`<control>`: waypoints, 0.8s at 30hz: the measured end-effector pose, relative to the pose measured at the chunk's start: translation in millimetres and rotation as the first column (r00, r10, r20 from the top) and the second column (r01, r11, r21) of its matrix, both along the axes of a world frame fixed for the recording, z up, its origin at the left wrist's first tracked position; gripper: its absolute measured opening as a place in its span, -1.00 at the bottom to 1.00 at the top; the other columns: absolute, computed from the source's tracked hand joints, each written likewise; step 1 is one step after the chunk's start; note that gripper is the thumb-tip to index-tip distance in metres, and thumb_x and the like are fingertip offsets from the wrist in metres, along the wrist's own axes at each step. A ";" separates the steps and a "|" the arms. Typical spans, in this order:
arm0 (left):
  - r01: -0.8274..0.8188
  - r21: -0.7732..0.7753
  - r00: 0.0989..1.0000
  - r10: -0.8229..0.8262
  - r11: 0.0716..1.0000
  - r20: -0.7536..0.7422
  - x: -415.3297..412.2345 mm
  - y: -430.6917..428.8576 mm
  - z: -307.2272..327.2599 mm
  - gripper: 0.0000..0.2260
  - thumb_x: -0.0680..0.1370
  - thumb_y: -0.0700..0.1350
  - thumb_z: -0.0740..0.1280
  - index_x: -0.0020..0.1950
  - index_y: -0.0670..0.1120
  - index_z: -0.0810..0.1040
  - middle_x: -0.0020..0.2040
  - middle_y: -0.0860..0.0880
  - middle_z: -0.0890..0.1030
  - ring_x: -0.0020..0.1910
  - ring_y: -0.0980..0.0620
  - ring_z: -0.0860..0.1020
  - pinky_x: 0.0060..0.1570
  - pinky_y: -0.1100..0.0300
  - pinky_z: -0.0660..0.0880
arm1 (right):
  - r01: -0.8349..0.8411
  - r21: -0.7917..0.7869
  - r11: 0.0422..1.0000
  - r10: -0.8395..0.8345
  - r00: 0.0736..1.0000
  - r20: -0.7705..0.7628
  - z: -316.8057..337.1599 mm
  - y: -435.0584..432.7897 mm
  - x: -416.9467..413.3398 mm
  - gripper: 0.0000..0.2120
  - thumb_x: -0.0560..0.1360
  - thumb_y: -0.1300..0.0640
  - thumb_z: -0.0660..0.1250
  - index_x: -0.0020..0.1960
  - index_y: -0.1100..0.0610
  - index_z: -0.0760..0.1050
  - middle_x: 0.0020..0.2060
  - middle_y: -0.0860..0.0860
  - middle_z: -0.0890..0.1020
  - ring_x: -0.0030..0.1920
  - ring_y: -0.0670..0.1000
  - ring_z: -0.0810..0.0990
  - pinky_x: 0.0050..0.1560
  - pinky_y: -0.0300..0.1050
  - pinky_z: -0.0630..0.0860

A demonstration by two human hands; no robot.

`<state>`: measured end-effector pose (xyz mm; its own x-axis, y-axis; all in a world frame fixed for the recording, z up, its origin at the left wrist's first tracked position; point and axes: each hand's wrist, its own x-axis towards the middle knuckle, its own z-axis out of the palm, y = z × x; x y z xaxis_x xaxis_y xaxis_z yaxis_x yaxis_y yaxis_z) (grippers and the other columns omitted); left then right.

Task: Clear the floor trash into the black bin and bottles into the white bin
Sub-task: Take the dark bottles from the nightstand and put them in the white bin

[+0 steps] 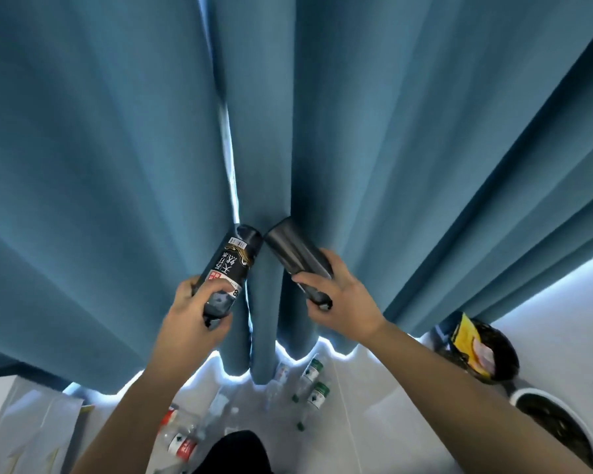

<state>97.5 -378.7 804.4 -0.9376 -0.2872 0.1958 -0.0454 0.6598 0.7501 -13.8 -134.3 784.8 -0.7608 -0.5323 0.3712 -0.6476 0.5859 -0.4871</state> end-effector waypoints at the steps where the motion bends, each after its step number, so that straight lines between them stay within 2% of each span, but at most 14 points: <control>1: 0.028 0.009 1.000 -0.028 1.000 0.001 -3.7 8.2 -0.2 -0.49 0.35 -0.27 0.48 0.03 0.29 0.44 0.13 0.11 0.39 -0.10 0.27 0.50 -0.06 0.25 0.45 | 0.014 -0.012 1.000 -0.014 1.000 -0.007 -0.4 9.4 0.1 -0.51 0.32 0.12 0.37 0.20 -0.24 0.47 0.39 0.05 0.31 0.01 0.08 0.60 -0.12 -0.12 0.62; 4: 0.112 0.031 0.994 -0.112 0.993 0.001 -14.2 29.3 -0.9 -0.50 0.36 -0.26 0.47 -0.01 0.34 0.45 0.14 0.12 0.38 -0.05 0.35 0.49 -0.04 0.24 0.43 | 0.081 -0.037 0.996 -0.081 0.997 -0.005 -0.5 34.6 4.4 -0.51 0.34 0.11 0.37 0.21 -0.24 0.48 0.41 0.00 0.27 0.11 0.05 0.56 -0.02 -0.15 0.59; 8: 0.224 0.021 0.975 -0.224 0.974 0.001 -30.9 56.4 -3.8 -0.50 0.37 -0.25 0.48 0.02 0.32 0.45 0.15 0.08 0.40 -0.09 0.29 0.51 -0.06 0.19 0.47 | 0.181 0.015 0.983 -0.181 0.983 -0.008 -2.1 69.7 11.3 -0.49 0.31 0.13 0.38 0.21 -0.23 0.47 0.39 -0.04 0.23 0.06 0.06 0.55 -0.09 -0.25 0.51; 10: 0.285 0.011 0.959 -0.285 0.958 0.005 -43.1 71.9 -6.0 -0.42 0.36 -0.25 0.49 0.00 0.42 0.41 0.12 0.10 0.39 -0.12 0.23 0.51 -0.07 0.19 0.47 | 0.223 0.043 0.974 -0.223 0.975 -0.002 -4.3 91.8 13.2 -0.49 0.31 0.14 0.37 0.21 -0.22 0.49 0.40 0.02 0.25 0.12 0.06 0.53 -0.07 -0.23 0.53; 12: 0.338 0.012 0.941 -0.338 0.941 0.021 -57.2 89.7 -8.3 -0.40 0.36 -0.25 0.48 -0.02 0.46 0.38 0.11 0.14 0.38 -0.11 0.23 0.49 -0.08 0.27 0.43 | 0.281 0.063 0.958 -0.282 0.960 0.006 -7.1 115.1 15.6 -0.50 0.32 0.14 0.36 0.21 -0.21 0.50 0.40 0.05 0.27 0.14 0.07 0.53 -0.09 -0.16 0.57; 14: 0.394 0.014 0.919 -0.394 0.919 0.010 -71.4 110.8 -10.7 -0.46 0.36 -0.26 0.48 0.01 0.37 0.44 0.12 0.12 0.39 -0.09 0.24 0.47 -0.06 0.31 0.42 | 0.341 0.074 0.937 -0.343 0.939 0.013 -9.1 137.8 18.3 -0.51 0.32 0.12 0.36 0.22 -0.21 0.49 0.40 0.06 0.28 0.15 0.10 0.52 -0.09 -0.12 0.59; 17: 0.420 -0.022 0.908 -0.419 0.907 0.015 -90.7 145.2 -11.5 -0.57 0.35 -0.26 0.49 0.07 0.17 0.52 0.13 0.06 0.42 -0.09 0.15 0.44 -0.06 0.25 0.39 | 0.409 0.085 0.908 -0.413 0.911 0.027 -11.2 170.7 22.6 -0.53 0.34 0.10 0.34 0.22 -0.21 0.47 0.39 0.07 0.29 0.16 0.11 0.51 -0.07 -0.07 0.59; 18: 0.435 -0.028 0.900 -0.435 0.900 0.023 -97.2 155.7 -12.4 -0.57 0.35 -0.25 0.49 0.08 0.15 0.52 0.12 0.07 0.41 -0.08 0.13 0.44 -0.06 0.25 0.38 | 0.427 0.086 0.900 -0.431 0.902 0.026 -11.9 181.0 23.7 -0.53 0.34 0.11 0.35 0.21 -0.20 0.47 0.38 0.08 0.29 0.16 0.11 0.51 -0.04 -0.06 0.59; 21: 0.531 -0.007 0.847 -0.531 0.847 0.033 -120.0 189.2 -19.3 -0.52 0.36 -0.26 0.48 0.06 0.23 0.45 0.09 0.08 0.38 -0.05 0.07 0.49 -0.05 0.24 0.42 | 0.484 0.098 0.870 -0.488 0.873 0.024 -15.0 215.4 22.7 -0.54 0.33 0.13 0.37 0.19 -0.19 0.49 0.35 0.10 0.33 0.15 0.10 0.50 -0.02 -0.15 0.52; 24: 0.581 0.040 0.810 -0.583 0.813 0.070 -146.4 223.8 -31.5 -0.48 0.37 -0.26 0.47 0.02 0.34 0.43 0.12 0.10 0.37 -0.04 0.13 0.52 -0.04 0.23 0.48 | 0.525 0.137 0.840 -0.534 0.845 0.039 -20.5 251.1 11.9 -0.55 0.33 0.12 0.38 0.19 -0.17 0.53 0.35 0.11 0.35 0.17 0.09 0.47 0.02 -0.23 0.40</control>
